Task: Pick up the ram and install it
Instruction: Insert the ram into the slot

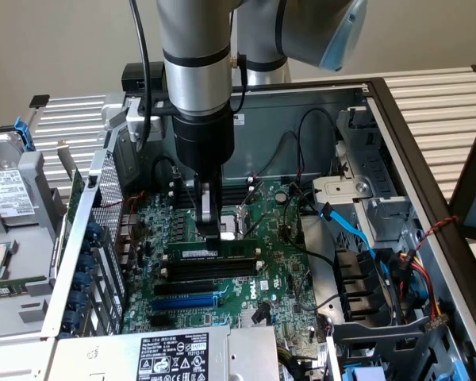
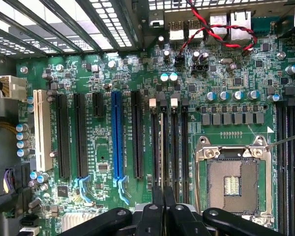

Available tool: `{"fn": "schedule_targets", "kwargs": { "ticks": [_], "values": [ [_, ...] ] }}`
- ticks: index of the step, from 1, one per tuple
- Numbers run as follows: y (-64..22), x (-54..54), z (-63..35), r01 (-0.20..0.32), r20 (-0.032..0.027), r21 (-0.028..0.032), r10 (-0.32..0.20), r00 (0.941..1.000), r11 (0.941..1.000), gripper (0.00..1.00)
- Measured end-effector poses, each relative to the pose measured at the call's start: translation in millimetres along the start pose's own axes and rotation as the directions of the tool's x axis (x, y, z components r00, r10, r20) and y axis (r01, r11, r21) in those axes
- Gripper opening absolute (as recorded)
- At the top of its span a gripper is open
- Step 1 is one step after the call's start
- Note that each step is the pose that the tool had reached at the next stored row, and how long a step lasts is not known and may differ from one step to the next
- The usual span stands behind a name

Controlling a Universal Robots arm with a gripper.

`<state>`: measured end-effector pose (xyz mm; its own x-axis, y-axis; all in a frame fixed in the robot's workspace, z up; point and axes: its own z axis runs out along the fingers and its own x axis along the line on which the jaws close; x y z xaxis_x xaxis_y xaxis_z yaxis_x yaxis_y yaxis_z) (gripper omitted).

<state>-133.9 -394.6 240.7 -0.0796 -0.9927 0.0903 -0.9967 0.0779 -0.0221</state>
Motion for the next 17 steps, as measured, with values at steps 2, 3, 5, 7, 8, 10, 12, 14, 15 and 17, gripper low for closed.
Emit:
{"fn": "schedule_targets", "kwargs": {
  "ticks": [2,3,5,7,8,10,12,14,15,17],
  "values": [
    [0.0,0.1,-0.1,0.000,-0.0002,-0.0001,0.000,1.0000,1.0000,0.12],
    [0.0,0.2,-0.1,0.000,-0.0002,-0.0001,0.000,1.0000,1.0000,0.12],
    [0.0,0.9,0.1,0.000,-0.0001,0.0002,0.000,1.0000,1.0000,0.12],
    [-0.1,1.8,0.6,0.000,-0.0001,0.0013,0.000,1.0000,1.0000,0.12],
    [-0.1,1.9,0.6,0.000,-0.0002,0.0013,0.000,1.0000,1.0000,0.12],
    [-0.1,1.9,0.6,0.000,-0.0003,0.0013,0.000,1.0000,1.0000,0.12],
    [0.3,2.0,0.9,-0.001,-0.0003,0.0082,0.001,1.0000,1.0000,0.12],
    [0.7,1.9,1.0,-0.001,0.0002,0.0163,0.001,1.0000,0.9999,0.12],
    [0.7,1.9,1.1,-0.001,0.0004,0.0170,0.001,1.0000,0.9999,0.12],
    [0.7,1.9,1.1,-0.001,0.0004,0.0170,0.001,1.0000,0.9999,0.12]
  ]
}}
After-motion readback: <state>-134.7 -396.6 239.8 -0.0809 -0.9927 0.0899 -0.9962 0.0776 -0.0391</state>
